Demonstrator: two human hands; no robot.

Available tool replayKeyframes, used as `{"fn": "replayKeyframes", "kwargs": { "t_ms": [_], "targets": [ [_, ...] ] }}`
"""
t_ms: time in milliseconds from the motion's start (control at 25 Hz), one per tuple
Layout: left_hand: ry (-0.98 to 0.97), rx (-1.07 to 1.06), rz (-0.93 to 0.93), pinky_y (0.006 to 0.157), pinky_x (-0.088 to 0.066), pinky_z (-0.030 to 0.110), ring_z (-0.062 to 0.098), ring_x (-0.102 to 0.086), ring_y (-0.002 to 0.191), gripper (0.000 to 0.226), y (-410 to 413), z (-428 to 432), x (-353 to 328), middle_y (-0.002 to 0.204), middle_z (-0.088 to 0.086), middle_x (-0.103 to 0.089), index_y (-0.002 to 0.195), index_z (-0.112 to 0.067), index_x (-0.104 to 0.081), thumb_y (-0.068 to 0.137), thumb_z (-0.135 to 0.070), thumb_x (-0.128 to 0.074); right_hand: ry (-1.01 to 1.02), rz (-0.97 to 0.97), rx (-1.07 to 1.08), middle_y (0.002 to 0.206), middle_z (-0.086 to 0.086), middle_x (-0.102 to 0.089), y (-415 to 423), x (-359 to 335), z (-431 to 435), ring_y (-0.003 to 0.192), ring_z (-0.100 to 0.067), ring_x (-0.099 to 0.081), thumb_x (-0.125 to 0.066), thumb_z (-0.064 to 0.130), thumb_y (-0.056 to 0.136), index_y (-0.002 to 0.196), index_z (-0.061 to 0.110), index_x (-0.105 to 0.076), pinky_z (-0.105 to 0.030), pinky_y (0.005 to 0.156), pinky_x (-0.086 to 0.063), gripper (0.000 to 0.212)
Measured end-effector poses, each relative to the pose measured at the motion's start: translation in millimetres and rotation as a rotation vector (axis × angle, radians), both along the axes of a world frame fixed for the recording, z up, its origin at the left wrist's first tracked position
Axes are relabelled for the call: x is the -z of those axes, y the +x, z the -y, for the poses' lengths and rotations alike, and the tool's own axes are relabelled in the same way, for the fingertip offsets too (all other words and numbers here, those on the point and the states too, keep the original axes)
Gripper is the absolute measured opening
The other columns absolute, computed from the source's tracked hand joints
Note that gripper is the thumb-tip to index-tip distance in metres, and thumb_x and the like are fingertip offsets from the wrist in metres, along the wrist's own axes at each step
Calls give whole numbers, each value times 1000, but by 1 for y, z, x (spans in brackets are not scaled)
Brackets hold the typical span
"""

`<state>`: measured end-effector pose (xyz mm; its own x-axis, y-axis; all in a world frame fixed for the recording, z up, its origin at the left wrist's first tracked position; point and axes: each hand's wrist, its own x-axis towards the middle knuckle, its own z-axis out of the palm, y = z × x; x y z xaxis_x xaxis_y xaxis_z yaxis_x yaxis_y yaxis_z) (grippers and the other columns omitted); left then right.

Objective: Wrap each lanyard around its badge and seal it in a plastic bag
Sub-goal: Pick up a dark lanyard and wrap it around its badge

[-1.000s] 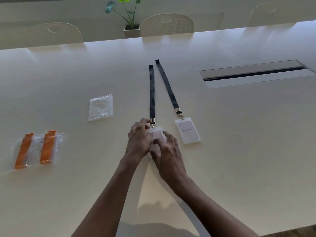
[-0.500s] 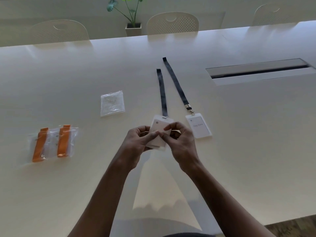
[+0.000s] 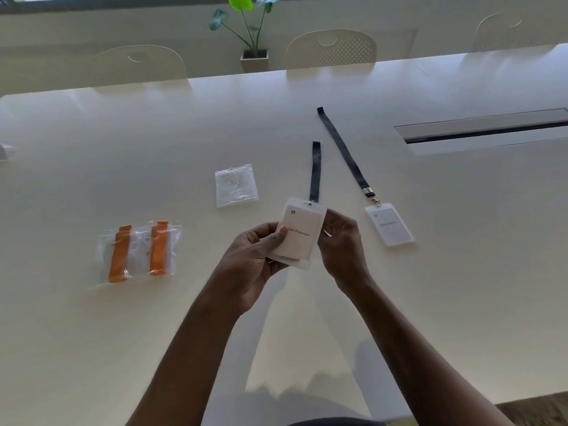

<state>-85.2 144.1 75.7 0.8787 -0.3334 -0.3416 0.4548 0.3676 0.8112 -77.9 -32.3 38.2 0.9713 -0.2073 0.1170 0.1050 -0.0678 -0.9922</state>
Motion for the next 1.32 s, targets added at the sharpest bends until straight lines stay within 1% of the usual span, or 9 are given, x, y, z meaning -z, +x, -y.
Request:
{"fn": "replayKeyframes", "kwargs": {
  "t_ms": [120,240,440,600,720,840,1040,1160,1320],
  "targets": [
    [-3,30,20,85,-64,34,27,-78,103,35,-3,-8,1,116,18,-79,119,-5,-72,85,-13,-73,136,-9,-4,107,-11,-80,-3,0,-10,95,-28,-79,-61,-5,99,118,5,-76,-43,76,-66,26],
    [25,-36,84,87,-64,32,26,-78,103,36,-4,-9,2,115,17,-80,115,-8,-74,79,-12,-76,231,-47,-20,105,-18,-79,-7,1,-21,87,-31,-79,-64,-2,98,116,4,-75,-49,75,-66,21],
    [-2,-117,109,84,-64,28,23,-79,100,30,-4,-12,1,109,15,-81,107,-9,-77,76,-12,-77,366,-45,-96,104,-16,-80,-16,2,-38,88,-25,-77,-61,-9,95,115,3,-75,-35,75,-64,27],
    [21,-198,168,73,-65,29,23,-79,90,20,-2,-13,-5,101,11,-83,102,-12,-77,83,-9,-77,351,-81,-108,94,-15,-78,-32,9,-55,77,-24,-73,-61,0,102,114,2,-75,-33,75,-61,19],
    [233,-278,263,65,-62,25,16,-78,81,14,1,-13,-7,95,2,-83,101,-18,-77,93,-7,-75,350,-143,-120,85,-13,-75,-47,9,-68,68,-22,-69,-57,12,107,106,6,-75,-29,65,-57,19],
    [291,-352,238,73,-63,25,15,-80,86,12,2,-11,-4,95,2,-84,102,-16,-76,92,-9,-77,333,-189,-162,83,-9,-73,-54,2,-67,67,-22,-68,-54,16,109,103,8,-74,-30,66,-58,22],
    [222,-429,146,70,-64,25,13,-80,78,9,-2,-6,0,88,1,-83,96,-14,-75,91,-8,-78,328,-242,-205,81,-7,-70,-59,-7,-68,68,-22,-66,-50,17,110,107,2,-71,-33,73,-60,26],
    [240,-457,154,76,-64,25,14,-80,82,10,-4,-3,1,90,0,-83,98,-16,-75,91,-11,-79,308,-250,-209,81,-7,-70,-60,-11,-65,68,-21,-66,-50,17,110,107,3,-71,-28,71,-59,26],
    [255,-483,154,81,-65,34,23,-78,92,12,-4,-1,1,99,5,-81,99,-19,-73,91,-12,-79,189,-236,-246,79,-6,-72,-65,-16,-60,70,-16,-66,-50,19,110,100,8,-74,-24,71,-57,28]
  ]
}}
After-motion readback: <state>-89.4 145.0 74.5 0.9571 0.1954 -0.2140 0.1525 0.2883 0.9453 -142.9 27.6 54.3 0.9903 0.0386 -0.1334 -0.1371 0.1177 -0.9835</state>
